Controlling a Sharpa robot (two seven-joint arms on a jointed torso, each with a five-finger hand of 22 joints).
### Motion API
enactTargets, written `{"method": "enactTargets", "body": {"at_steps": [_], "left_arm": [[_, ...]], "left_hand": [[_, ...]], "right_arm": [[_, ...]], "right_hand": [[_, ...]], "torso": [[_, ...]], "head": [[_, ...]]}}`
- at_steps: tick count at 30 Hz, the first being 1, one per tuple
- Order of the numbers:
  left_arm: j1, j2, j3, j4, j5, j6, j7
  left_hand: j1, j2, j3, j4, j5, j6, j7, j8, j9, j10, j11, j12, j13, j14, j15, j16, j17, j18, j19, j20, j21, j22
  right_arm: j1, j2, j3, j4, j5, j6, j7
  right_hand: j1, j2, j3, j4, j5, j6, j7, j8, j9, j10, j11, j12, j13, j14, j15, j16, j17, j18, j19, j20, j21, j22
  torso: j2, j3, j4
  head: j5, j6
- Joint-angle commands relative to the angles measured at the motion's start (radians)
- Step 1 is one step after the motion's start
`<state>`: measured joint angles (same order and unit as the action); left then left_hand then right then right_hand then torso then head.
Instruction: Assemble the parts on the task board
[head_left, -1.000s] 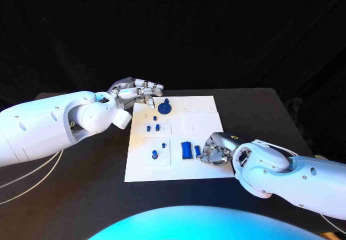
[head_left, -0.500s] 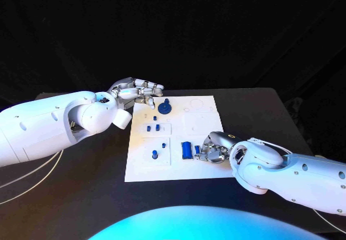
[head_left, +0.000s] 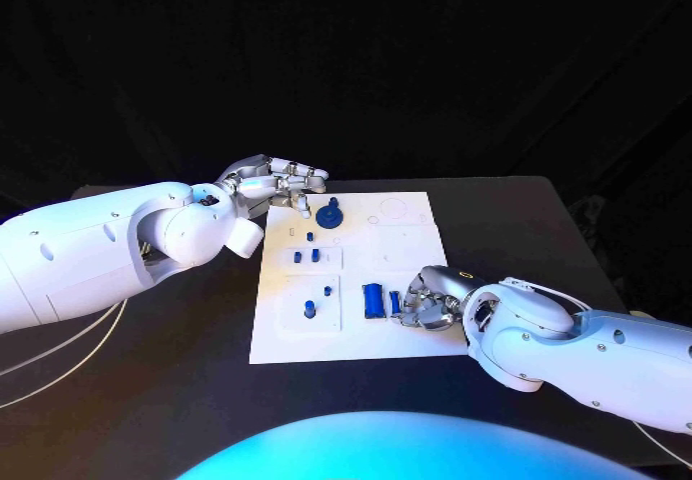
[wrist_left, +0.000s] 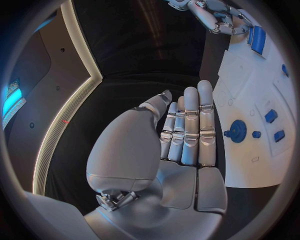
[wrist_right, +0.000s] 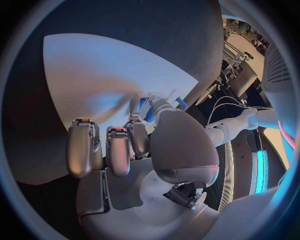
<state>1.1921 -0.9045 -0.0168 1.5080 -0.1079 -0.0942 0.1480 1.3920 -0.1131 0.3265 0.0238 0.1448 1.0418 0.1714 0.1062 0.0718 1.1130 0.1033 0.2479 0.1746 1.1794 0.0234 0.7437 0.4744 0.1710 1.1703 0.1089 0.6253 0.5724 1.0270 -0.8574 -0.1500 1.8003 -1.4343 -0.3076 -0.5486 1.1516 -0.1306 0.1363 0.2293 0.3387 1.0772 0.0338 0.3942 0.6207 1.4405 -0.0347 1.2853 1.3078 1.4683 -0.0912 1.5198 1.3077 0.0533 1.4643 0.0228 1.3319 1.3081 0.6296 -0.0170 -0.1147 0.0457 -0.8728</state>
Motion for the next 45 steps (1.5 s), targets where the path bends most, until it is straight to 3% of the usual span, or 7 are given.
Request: {"method": "enactTargets", "body": {"at_steps": [1, 18, 32, 33, 43, 44, 45], "left_arm": [[0.001, 0.002, 0.000, -0.002, -0.001, 0.017, 0.006], [-0.019, 0.065, -0.016, -0.097, 0.071, -0.064, 0.100], [-0.073, 0.201, -0.015, -0.294, 0.205, -0.190, 0.239], [-0.065, 0.187, -0.016, -0.275, 0.137, -0.123, 0.158], [-0.084, 0.172, -0.008, -0.193, 0.130, -0.258, 0.210], [-0.087, 0.169, -0.007, -0.178, 0.129, -0.282, 0.220], [-0.091, 0.166, -0.005, -0.162, 0.127, -0.309, 0.230]], "left_hand": [[0.002, 0.008, -0.003, -0.002, 0.000, -0.007, 0.001, 0.007, 0.001, -0.007, -0.003, 0.002, -0.001, -0.007, -0.001, -0.003, 0.001, 0.012, -0.007, -0.003, -0.005, 0.000], [-0.035, -0.004, -0.056, 0.042, -0.006, -0.038, 0.000, 0.001, -0.001, -0.035, 0.017, -0.013, -0.022, -0.163, 0.053, -0.271, -0.117, -0.003, -0.202, 0.060, -0.228, -0.128], [-0.026, 0.048, -0.303, 0.087, -0.010, -0.139, -0.045, -0.044, -0.008, -0.190, 0.049, -0.188, -0.113, -0.336, 0.167, -0.682, -0.368, -0.057, -0.474, 0.183, -0.567, -0.425], [-0.437, 0.113, -0.326, 0.053, -0.047, -0.407, -0.083, -0.106, -0.072, -0.462, 0.006, -0.248, -0.175, -0.590, 0.104, -0.744, -0.392, -0.079, -0.679, 0.095, -0.625, -0.462], [-0.755, 0.113, -0.326, -0.024, -0.145, -0.620, -0.171, -0.106, -0.072, -0.682, -0.032, -0.248, -0.175, -0.786, 0.065, -0.744, -0.474, -0.100, -0.845, 0.027, -0.625, -0.572], [-0.780, 0.113, -0.326, -0.024, -0.145, -0.637, -0.171, -0.106, -0.072, -0.698, -0.103, -0.248, -0.175, -0.802, 0.061, -0.744, -0.474, -0.100, -0.858, 0.022, -0.625, -0.572], [-0.804, 0.113, -0.326, -0.024, -0.145, -0.653, -0.171, -0.106, -0.072, -0.715, -0.103, -0.248, -0.175, -0.816, 0.058, -0.744, -0.474, -0.171, -0.870, 0.017, -0.625, -0.572]], "right_arm": [[0.002, -0.016, 0.000, 0.015, 0.028, -0.047, 0.055], [0.097, 0.000, 0.004, -0.269, 0.989, -0.134, 0.751], [0.109, 0.204, 0.021, -0.661, 1.304, -0.028, 0.937], [0.109, 0.186, 0.020, -0.630, 1.189, -0.095, 0.842], [0.080, 0.149, 0.064, -0.495, 1.272, -0.219, 0.919], [0.075, 0.143, 0.072, -0.471, 1.287, -0.241, 0.933], [0.069, 0.135, 0.081, -0.444, 1.303, -0.266, 0.948]], "right_hand": [[0.009, -0.003, -0.009, 0.001, -0.001, -0.011, 0.001, -0.007, -0.003, -0.014, 0.001, -0.015, 0.036, 0.083, 0.000, -0.008, 0.174, -0.007, 0.023, -0.001, -0.015, 0.201], [0.234, 0.061, 0.031, -0.073, -0.146, -0.174, 0.110, -0.179, -0.121, -0.431, 0.115, -0.816, -0.625, -0.258, 0.103, -0.965, -0.685, 0.120, -0.438, 0.108, -1.087, -0.217], [0.225, 0.109, 0.006, -0.100, -0.216, -0.140, 0.156, -0.332, -0.370, -0.404, 0.189, -1.187, -1.143, -0.401, 0.229, -1.453, -1.066, 0.139, -0.656, 0.230, -1.272, -0.660], [-0.188, 0.131, -0.032, -0.130, -0.249, -0.421, 0.100, -0.394, -0.430, -0.721, 0.140, -1.202, -1.171, -0.725, 0.183, -1.520, -1.117, 0.072, -0.898, 0.152, -1.332, -0.823], [-0.499, 0.131, -0.136, -0.229, -0.339, -0.633, 0.057, -0.394, -0.499, -0.950, 0.108, -1.285, -1.226, -0.964, 0.091, -1.520, -1.190, 0.044, -1.081, 0.097, -1.332, -0.997], [-0.534, 0.131, -0.136, -0.229, -0.339, -0.657, 0.052, -0.394, -0.506, -0.976, 0.035, -1.285, -1.231, -0.991, 0.091, -1.520, -1.196, 0.044, -1.102, 0.090, -1.332, -1.013], [-0.558, 0.131, -0.136, -0.229, -0.339, -0.674, 0.048, -0.394, -0.511, -0.995, 0.035, -1.285, -1.234, -1.009, 0.091, -1.520, -1.201, 0.044, -1.116, 0.086, -1.332, -1.025]], "torso": [[-0.002, -0.0010, -0.0008], [-0.070, -0.0150, -0.0112], [-0.111, 0.0065, -0.0058], [-0.100, -0.0024, -0.0085], [-0.094, 0.0050, 0.0382], [-0.093, 0.0071, 0.0516], [-0.092, 0.0086, 0.0611]], "head": [[-0.001, 0.000], [-0.003, 0.020], [0.011, 0.130], [0.006, 0.109], [-0.014, 0.171], [-0.019, 0.189], [-0.023, 0.202]]}}
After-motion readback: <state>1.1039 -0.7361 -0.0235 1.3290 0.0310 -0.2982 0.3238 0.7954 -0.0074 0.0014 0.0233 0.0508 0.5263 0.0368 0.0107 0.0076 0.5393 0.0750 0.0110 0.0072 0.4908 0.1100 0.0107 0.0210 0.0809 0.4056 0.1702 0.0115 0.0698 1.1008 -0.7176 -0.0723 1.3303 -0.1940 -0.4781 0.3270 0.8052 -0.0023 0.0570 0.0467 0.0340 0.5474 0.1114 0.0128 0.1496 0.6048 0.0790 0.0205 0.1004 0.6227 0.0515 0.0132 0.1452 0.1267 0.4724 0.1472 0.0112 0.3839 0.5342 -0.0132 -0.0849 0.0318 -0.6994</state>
